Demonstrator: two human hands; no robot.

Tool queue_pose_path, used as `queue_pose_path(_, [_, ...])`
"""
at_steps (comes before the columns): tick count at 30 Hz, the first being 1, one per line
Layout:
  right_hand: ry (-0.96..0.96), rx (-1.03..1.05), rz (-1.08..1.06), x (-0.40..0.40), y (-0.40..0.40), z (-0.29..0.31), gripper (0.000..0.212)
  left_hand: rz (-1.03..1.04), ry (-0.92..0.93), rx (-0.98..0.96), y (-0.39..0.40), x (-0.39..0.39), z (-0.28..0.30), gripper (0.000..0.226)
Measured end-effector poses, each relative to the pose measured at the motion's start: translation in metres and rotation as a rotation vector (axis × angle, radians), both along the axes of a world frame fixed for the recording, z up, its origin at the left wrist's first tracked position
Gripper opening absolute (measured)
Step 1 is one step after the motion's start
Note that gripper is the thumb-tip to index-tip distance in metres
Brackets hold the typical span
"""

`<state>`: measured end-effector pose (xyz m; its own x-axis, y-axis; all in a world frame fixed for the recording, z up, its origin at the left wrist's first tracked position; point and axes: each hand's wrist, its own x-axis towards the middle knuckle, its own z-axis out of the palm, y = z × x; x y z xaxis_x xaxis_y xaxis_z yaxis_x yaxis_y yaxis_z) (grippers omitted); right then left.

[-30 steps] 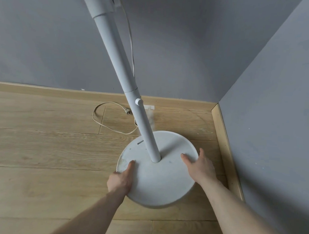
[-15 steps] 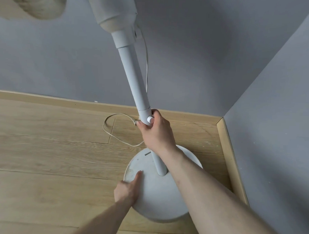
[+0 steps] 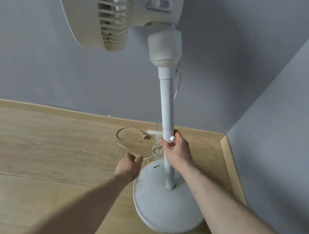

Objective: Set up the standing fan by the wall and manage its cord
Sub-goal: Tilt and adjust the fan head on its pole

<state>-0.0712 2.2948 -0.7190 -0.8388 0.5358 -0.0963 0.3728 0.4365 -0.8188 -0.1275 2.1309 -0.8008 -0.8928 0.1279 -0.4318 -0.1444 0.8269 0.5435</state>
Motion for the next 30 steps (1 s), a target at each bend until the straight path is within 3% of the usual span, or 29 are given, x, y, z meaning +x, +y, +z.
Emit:
queue_pose_path(4, [0.017, -0.036, -0.026, 0.007, 0.003, 0.002, 0.02, 0.002, 0.234, 0.464, 0.015, -0.033, 0.108, 0.028])
queue_pose_path(8, [0.006, -0.032, -0.034, 0.009, 0.002, 0.002, 0.019, -0.158, 0.27, 0.763, 0.039, -0.04, 0.202, 0.058])
queue_pose_path(11, [0.016, -0.04, -0.043, 0.009, 0.002, 0.0, 0.022, -0.272, 0.229, 0.755, 0.059, -0.035, 0.241, 0.069])
queue_pose_path(14, [0.009, -0.056, -0.044, 0.012, -0.002, 0.0, 0.023, -0.274, 0.199, 0.704, 0.073, -0.037, 0.242, 0.074])
queue_pose_path(19, [-0.003, -0.037, -0.059, 0.021, -0.018, 0.003, 0.017, -0.244, 0.321, 0.639, 0.083, -0.039, 0.227, 0.036])
queue_pose_path(21, [-0.026, -0.033, -0.09, 0.035, -0.023, -0.004, 0.013, -0.244, 0.361, 0.637, 0.082, -0.035, 0.223, 0.031])
queue_pose_path(23, [-0.151, 0.015, -0.098, 0.062, -0.027, -0.021, 0.043, -0.232, 0.375, 0.642, 0.081, -0.032, 0.223, 0.03])
queue_pose_path(25, [-0.402, 0.04, -0.13, 0.1, -0.029, -0.046, 0.075, -0.188, 0.381, 0.634, 0.08, -0.03, 0.228, 0.029])
queue_pose_path(27, [-0.623, 0.055, -0.163, 0.142, -0.026, -0.075, 0.087, -0.131, 0.391, 0.62, 0.08, -0.032, 0.232, 0.032])
queue_pose_path(30, [-0.701, 0.046, -0.256, 0.171, -0.021, -0.11, 0.089, -0.108, 0.399, 0.611, 0.079, -0.039, 0.233, 0.037])
